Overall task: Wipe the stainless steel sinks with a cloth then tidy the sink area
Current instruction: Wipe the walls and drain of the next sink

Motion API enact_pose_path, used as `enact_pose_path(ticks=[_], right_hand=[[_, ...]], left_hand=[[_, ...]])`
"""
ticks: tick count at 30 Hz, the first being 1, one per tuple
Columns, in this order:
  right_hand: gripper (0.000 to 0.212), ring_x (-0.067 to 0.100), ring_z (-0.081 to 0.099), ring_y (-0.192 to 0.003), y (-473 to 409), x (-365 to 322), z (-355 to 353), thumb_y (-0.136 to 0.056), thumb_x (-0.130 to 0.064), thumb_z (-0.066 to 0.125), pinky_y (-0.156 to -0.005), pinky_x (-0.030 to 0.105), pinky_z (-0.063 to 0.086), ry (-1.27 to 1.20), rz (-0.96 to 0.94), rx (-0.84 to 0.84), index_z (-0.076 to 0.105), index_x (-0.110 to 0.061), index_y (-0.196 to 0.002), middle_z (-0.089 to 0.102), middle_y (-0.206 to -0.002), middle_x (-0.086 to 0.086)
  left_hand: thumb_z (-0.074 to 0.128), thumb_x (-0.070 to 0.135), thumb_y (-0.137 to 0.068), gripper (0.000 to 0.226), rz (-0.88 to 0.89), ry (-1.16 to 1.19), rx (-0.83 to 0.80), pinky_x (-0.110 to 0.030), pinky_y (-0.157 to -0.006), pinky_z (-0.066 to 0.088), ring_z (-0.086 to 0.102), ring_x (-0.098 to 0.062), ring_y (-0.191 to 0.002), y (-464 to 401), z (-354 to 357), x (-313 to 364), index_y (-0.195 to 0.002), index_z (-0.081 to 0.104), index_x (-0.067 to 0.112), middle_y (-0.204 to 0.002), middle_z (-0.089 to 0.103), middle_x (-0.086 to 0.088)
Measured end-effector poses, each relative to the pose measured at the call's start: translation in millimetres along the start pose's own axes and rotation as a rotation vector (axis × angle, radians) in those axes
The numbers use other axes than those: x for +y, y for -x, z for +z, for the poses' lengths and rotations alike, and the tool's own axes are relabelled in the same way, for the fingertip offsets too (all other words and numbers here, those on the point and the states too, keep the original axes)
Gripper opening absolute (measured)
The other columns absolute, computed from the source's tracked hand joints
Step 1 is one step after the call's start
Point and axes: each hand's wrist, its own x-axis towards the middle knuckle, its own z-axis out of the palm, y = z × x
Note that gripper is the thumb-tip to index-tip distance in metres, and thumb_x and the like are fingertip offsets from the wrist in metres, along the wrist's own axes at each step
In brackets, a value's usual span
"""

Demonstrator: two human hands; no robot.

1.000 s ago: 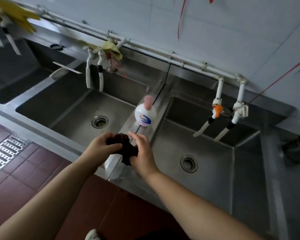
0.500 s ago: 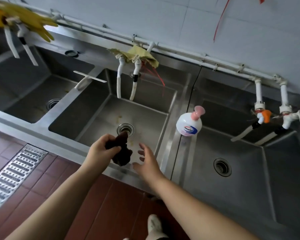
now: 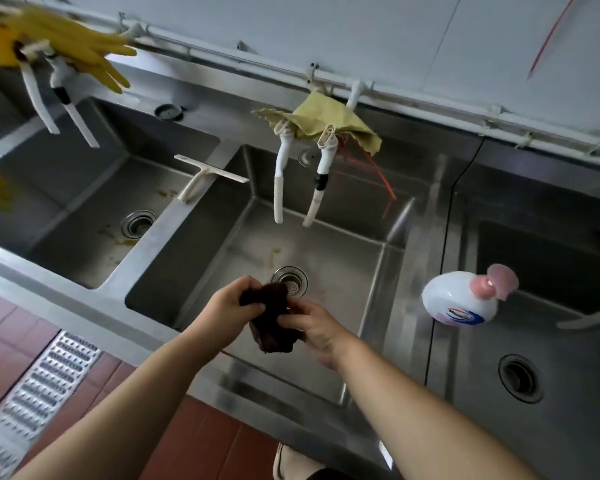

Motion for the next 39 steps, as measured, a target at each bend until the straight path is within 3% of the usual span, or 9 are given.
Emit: enact_pose_path(ticks=[6, 10, 16, 19, 23, 28, 31, 36, 39], right_hand=[[0.033, 0.015, 0.06, -0.08, -58, -10, -2, -0.075, 0.006, 0.063, -0.068, 0.023, 0.044, -0.106, 0.096, 0.002, 0.059, -0.015, -0.099, 0.065, -0.084, 0.002], [0.055, 0.012, 0.059, -0.093, -91, -4, -1, -0.076, 0.018, 0.054, -0.08, 0.022, 0.044, -0.163, 0.124, 0.046, 0.052, -0.014, -0.121, 0.065, -0.098, -0.001], [0.023, 0.008, 0.062, -0.078, -117, 15, 1, -0.078, 0.005, 0.067, -0.068, 0.014, 0.048, 0.074, 0.178, 0.326, 0.062, -0.012, -0.092, 0.066, -0.087, 0.0], [0.02, 0.012, 0.061, -0.082, -123, 31, 3, -0.079, -0.003, 0.07, -0.073, 0.019, 0.047, 0.242, 0.231, 0.399, 0.062, -0.014, -0.092, 0.066, -0.09, 0.002], [0.019, 0.009, 0.06, -0.078, -130, 59, 12, -0.08, -0.009, 0.071, -0.059, 0.007, 0.043, 0.374, 0.322, 0.544, 0.061, -0.017, -0.093, 0.062, -0.083, -0.007], [0.024, 0.019, 0.063, -0.087, -137, 79, 7, -0.08, -0.014, 0.071, -0.076, 0.027, 0.049, 0.451, 0.412, 0.804, 0.064, -0.01, -0.103, 0.065, -0.091, 0.001], [0.047, 0.029, 0.054, -0.112, -139, 85, -2, -0.081, -0.009, 0.067, -0.095, 0.033, 0.044, 0.571, 0.461, 0.942, 0.052, -0.005, -0.125, 0.055, -0.121, 0.013], [0.066, 0.027, 0.04, -0.129, -148, 97, -3, -0.084, -0.011, 0.062, -0.106, 0.032, 0.033, 0.725, 0.501, 0.785, 0.032, -0.012, -0.144, 0.034, -0.144, 0.012], [0.077, 0.027, 0.023, -0.141, -164, 115, 1, -0.088, -0.015, 0.059, -0.112, 0.033, 0.027, 0.8, 0.525, 0.612, 0.015, -0.019, -0.15, 0.006, -0.157, 0.009]], left_hand=[[0.057, -0.002, -0.085, 0.017, -0.091, -0.054, -0.174, -0.032, -0.078, 0.047, 0.056, -0.015, -0.081, -59, -23, -19, -0.093, 0.058, 0.013, -0.085, 0.059, -0.003], [0.057, -0.004, -0.085, 0.017, -0.124, -0.08, -0.22, -0.025, -0.074, 0.046, 0.054, -0.013, -0.079, -90, -30, -37, -0.094, 0.057, 0.011, -0.085, 0.058, -0.005], [0.061, 0.005, -0.083, 0.014, -0.166, -0.245, -0.248, -0.031, -0.073, 0.048, 0.06, -0.018, -0.079, -135, -41, -76, -0.085, 0.057, 0.018, -0.08, 0.062, -0.002], [0.064, 0.017, -0.083, 0.008, -0.205, -0.388, -0.316, -0.031, -0.073, 0.048, 0.06, -0.019, -0.08, -156, -43, -104, -0.088, 0.058, 0.021, -0.083, 0.063, -0.001], [0.063, 0.021, -0.084, 0.014, -0.184, -0.457, -0.48, -0.028, -0.068, 0.043, 0.06, -0.023, -0.086, -178, -33, -134, -0.097, 0.061, 0.016, -0.085, 0.06, -0.002], [0.058, 0.016, -0.088, 0.035, -0.116, -0.448, -0.557, -0.024, -0.077, 0.042, 0.057, -0.028, -0.106, -205, -23, -151, -0.122, 0.052, 0.013, -0.115, 0.059, -0.012], [0.055, 0.014, -0.088, 0.046, -0.107, -0.405, -0.511, -0.027, -0.088, 0.043, 0.054, -0.026, -0.114, -221, -30, -157, -0.133, 0.044, 0.015, -0.128, 0.053, -0.012], [0.053, 0.015, -0.087, 0.044, -0.09, -0.449, -0.489, -0.028, -0.081, 0.046, 0.057, -0.023, -0.107, -244, -46, -174, -0.13, 0.048, 0.022, -0.126, 0.055, -0.007], [0.052, 0.017, -0.087, 0.048, -0.095, -0.564, -0.513, -0.029, -0.084, 0.047, 0.055, -0.024, -0.111, -256, -43, -180, -0.134, 0.044, 0.025, -0.132, 0.052, -0.005]])
